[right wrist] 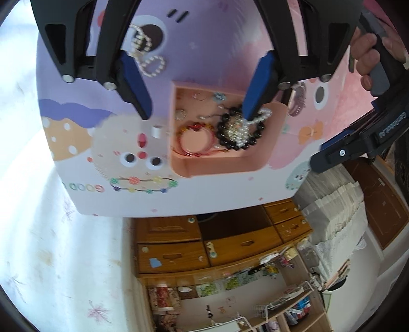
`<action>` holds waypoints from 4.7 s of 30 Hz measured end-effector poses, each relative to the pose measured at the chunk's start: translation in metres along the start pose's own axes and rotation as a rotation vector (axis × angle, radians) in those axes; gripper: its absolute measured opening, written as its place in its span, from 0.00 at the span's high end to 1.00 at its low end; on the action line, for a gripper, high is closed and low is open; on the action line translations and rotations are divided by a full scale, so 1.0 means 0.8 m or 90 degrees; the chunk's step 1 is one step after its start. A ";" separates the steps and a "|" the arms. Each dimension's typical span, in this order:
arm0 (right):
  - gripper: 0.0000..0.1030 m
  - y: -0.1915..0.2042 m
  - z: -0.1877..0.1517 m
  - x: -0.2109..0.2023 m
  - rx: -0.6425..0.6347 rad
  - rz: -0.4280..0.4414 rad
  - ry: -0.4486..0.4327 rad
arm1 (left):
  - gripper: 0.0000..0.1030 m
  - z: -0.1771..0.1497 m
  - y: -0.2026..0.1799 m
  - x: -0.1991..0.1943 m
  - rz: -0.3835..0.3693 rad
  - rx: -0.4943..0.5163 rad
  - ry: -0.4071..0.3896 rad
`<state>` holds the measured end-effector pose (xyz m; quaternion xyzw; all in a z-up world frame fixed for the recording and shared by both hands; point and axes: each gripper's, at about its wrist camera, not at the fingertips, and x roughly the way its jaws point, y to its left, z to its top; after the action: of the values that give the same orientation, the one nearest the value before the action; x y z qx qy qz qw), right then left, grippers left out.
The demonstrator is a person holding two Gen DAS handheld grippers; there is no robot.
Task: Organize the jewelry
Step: 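Grasp the blue flower brooch with the left tool while the right grasps the pearl necklace, then carry the brooch and pearl necklace into the pink box and open both tools, then grasp the pink-strap smartwatch by its face with the right tool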
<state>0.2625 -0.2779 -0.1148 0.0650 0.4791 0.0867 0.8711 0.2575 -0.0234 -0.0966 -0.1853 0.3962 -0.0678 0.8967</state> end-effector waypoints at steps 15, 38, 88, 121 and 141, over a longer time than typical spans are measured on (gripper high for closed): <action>0.16 -0.046 -0.095 0.009 -0.176 -0.151 0.049 | 0.37 -0.109 0.058 0.017 0.099 -0.043 0.199; 0.27 -0.061 -0.154 0.042 -0.224 -0.085 0.021 | 0.52 -0.153 0.013 0.054 0.163 -0.007 0.164; 0.92 -0.005 -0.089 -0.019 0.007 0.112 -0.016 | 0.86 -0.133 -0.007 0.018 0.055 0.093 0.179; 0.92 0.077 0.055 -0.090 -0.012 0.135 -0.137 | 0.85 -0.016 -0.058 0.004 -0.077 0.194 0.075; 0.57 0.082 0.028 -0.028 0.014 0.075 -0.054 | 0.43 -0.015 0.007 0.026 0.001 0.171 0.110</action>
<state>0.2637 -0.2193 -0.0713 0.1067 0.4381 0.1297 0.8831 0.2630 -0.0274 -0.1203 -0.0569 0.4597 -0.1352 0.8759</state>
